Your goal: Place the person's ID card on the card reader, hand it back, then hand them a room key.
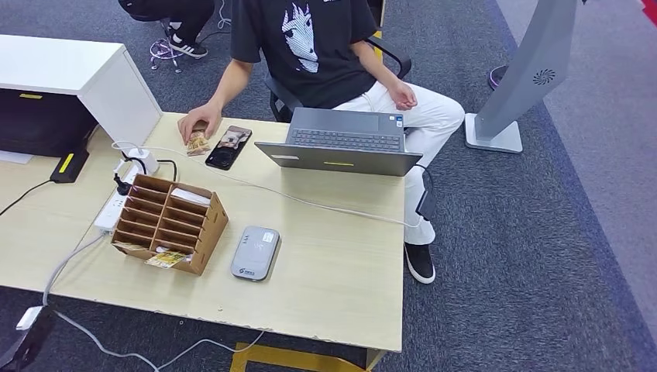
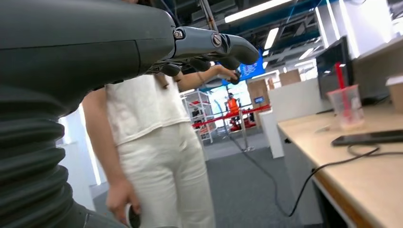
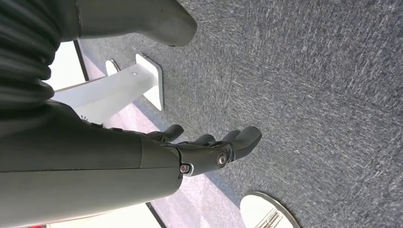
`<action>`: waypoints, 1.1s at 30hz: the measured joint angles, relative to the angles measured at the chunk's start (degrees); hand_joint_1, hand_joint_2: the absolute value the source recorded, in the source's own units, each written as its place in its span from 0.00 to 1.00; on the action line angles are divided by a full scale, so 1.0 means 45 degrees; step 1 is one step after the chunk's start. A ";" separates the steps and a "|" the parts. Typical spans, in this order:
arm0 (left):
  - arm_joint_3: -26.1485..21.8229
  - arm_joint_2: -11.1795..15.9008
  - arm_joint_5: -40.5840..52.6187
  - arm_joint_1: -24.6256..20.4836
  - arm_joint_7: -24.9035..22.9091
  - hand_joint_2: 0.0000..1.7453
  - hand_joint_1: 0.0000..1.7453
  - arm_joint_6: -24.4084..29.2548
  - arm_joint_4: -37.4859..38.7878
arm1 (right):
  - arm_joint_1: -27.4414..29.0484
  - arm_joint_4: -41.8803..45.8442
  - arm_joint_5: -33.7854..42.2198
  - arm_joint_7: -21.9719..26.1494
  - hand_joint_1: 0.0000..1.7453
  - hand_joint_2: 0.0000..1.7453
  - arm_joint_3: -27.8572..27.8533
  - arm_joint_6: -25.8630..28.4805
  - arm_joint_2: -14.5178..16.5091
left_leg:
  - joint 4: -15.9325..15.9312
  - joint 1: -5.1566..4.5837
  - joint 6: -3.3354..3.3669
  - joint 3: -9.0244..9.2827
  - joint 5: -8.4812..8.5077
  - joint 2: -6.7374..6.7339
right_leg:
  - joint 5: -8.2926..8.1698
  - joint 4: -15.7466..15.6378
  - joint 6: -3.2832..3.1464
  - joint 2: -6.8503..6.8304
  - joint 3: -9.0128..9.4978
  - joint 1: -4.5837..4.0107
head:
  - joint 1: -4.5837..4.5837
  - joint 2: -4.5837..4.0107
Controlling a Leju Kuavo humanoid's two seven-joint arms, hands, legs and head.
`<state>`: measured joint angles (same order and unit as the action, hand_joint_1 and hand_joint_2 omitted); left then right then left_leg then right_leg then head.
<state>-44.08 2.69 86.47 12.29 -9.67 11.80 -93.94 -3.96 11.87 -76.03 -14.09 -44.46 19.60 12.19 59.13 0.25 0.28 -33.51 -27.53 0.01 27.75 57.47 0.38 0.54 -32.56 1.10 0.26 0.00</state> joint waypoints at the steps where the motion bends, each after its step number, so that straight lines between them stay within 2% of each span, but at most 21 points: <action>1: -0.0185 -0.0039 0.0000 -0.0006 0.0014 1.00 0.00 -0.0071 0.0164 | -0.0002 0.0000 -0.0021 -0.0015 0.00 1.00 0.0000 -0.0010 0.0001 | 0.0000 0.0000 0.0000 0.0000 0.0000 0.0002 | 0.0000 0.0000 0.0000 -0.0001 0.0001 0.0000 | 0.0000 0.0000; 6: -0.1207 -0.0166 0.0001 -0.0059 -0.0194 1.00 0.00 -0.0845 0.1476 | -0.0014 0.0000 -0.0334 -0.0103 0.00 1.00 0.0018 -0.0140 0.0001 | -0.0002 0.0000 -0.0001 0.0001 -0.0001 0.0003 | 0.0001 0.0000 -0.0001 -0.0004 0.0004 0.0000 | -0.0002 0.0000; 13: -0.2111 -0.0171 0.0005 -0.0211 -0.0377 1.00 0.00 -0.1166 0.3525 | -0.0068 -0.0004 -0.0563 -0.0172 0.00 1.00 0.0072 -0.0237 0.0007 | -0.0002 -0.0004 0.0000 -0.0003 -0.0001 0.0029 | 0.0010 0.0000 0.0010 -0.0022 0.0009 0.0004 | -0.0002 -0.0001; 21: -0.3615 -0.0188 -0.0013 -0.1750 -0.0593 1.00 0.00 0.0007 0.9833 | -0.0296 -0.0005 -0.1088 -0.0406 0.00 1.00 0.0382 -0.0442 0.0053 | -0.0002 -0.0010 0.0002 0.0005 0.0001 0.0063 | 0.0010 0.0000 0.0011 -0.0060 0.0022 0.0010 | -0.0007 0.0000; 25: -0.4175 -0.0299 -0.0064 -0.2479 -0.0664 1.00 0.00 0.0127 1.2597 | -0.0394 -0.0005 -0.1234 -0.0431 0.00 1.00 0.0512 -0.0459 0.0059 | 0.0000 -0.0019 0.0004 0.0004 0.0002 0.0075 | 0.0008 -0.0002 0.0014 -0.0069 0.0026 0.0019 | -0.0007 0.0000; 29: -0.4573 -0.0719 -0.0140 -0.3118 -0.0685 1.00 0.00 0.0270 1.4736 | -0.0494 -0.0005 -0.1466 -0.0461 0.00 1.00 0.0723 -0.0460 0.0059 | 0.0003 -0.0028 0.0006 0.0005 0.0004 0.0075 | 0.0004 -0.0002 0.0020 -0.0070 0.0026 0.0031 | -0.0008 0.0000; 33: -0.4744 -0.1120 -0.0142 -0.3472 -0.0681 1.00 0.00 0.0515 1.5890 | -0.0564 -0.0005 -0.1530 -0.0477 0.00 1.00 0.0835 -0.0448 0.0059 | 0.0006 -0.0030 0.0007 0.0007 0.0004 0.0074 | 0.0004 -0.0003 0.0021 -0.0069 0.0024 0.0032 | -0.0011 0.0000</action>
<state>-65.43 -2.35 85.83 -3.33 -12.73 14.12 -22.43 -6.50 11.85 -82.91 -16.24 -40.70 17.58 12.46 59.15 0.12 0.31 -33.47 -27.51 0.35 27.77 57.46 0.47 0.23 -32.45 1.25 0.21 0.00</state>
